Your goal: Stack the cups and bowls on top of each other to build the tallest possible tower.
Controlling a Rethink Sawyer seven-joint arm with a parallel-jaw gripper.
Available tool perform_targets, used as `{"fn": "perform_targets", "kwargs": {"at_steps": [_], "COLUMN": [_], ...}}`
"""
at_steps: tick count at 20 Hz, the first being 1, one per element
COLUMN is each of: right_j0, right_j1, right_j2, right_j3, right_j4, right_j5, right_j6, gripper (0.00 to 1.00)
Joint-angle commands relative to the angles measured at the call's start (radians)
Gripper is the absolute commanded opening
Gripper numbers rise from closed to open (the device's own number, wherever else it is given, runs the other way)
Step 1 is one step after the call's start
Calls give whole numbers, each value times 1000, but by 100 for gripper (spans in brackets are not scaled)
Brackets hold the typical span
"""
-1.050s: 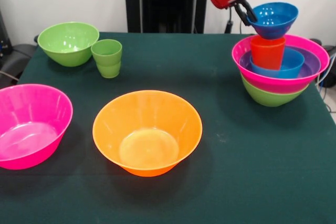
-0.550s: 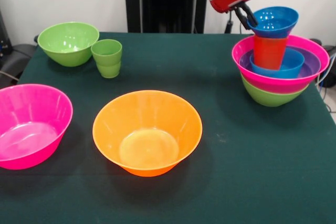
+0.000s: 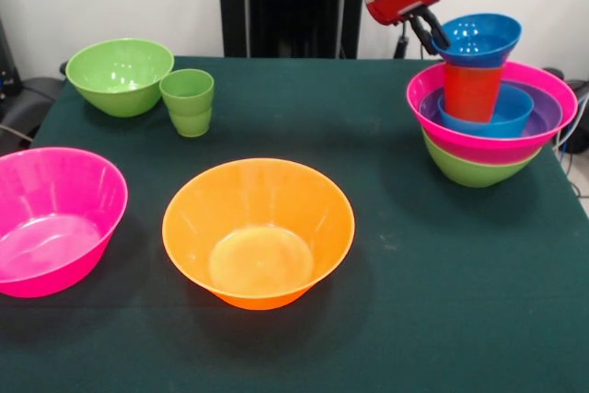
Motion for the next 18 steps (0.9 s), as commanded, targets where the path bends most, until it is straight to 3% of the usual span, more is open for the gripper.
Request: {"fn": "perform_targets", "kwargs": {"at_steps": [1,7,18], "right_j0": [-8,-48,-66], "right_j1": [-37,-148,-166], "right_j2": [-8,76,127], "right_j3": [-34,34,27], "right_j4": [-31,45,96], "right_j5": [11,79,120], "right_j6": [9,23,22], "gripper": [0,0,0]}}
